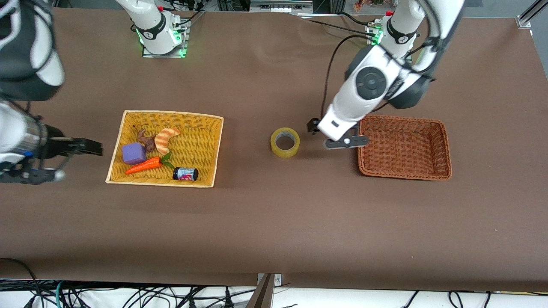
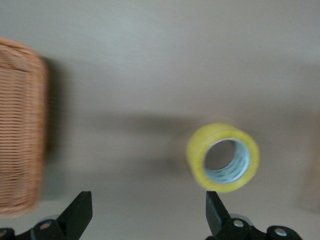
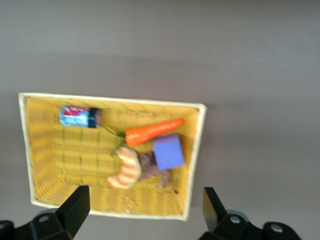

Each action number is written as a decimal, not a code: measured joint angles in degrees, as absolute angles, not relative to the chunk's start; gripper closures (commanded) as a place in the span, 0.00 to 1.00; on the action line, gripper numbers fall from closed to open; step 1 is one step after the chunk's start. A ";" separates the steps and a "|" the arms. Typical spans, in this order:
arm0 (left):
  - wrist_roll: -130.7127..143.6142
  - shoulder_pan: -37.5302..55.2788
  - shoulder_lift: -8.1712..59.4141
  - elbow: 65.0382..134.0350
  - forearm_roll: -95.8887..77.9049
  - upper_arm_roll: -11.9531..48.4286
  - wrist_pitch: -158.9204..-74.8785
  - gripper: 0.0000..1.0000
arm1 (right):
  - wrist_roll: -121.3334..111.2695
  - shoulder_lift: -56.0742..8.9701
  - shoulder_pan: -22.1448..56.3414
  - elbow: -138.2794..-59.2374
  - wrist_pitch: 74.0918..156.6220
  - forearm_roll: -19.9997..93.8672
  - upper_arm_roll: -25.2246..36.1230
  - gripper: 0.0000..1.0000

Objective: Transfer tape with both arms
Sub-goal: 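Grasp the tape rim with the left gripper while the right gripper retracts, then carry the tape with the left gripper into the brown basket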

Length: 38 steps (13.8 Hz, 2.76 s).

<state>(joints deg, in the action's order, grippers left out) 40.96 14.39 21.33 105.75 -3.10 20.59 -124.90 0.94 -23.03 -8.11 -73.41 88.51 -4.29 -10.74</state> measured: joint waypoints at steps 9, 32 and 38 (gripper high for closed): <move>45.16 22.41 34.44 106.02 -3.10 18.41 -138.11 0.01 | -0.06 -6.71 -7.91 -82.49 90.51 -4.09 -6.11 0.00; 16.94 3.79 15.96 109.58 -3.08 15.15 -115.79 1.00 | -0.05 -2.69 -5.17 -91.40 92.71 -3.12 -2.77 0.00; -3.07 1.47 13.88 118.22 -3.07 4.95 -118.84 1.00 | 0.00 -2.69 -5.18 -91.38 92.73 -3.09 -2.77 0.00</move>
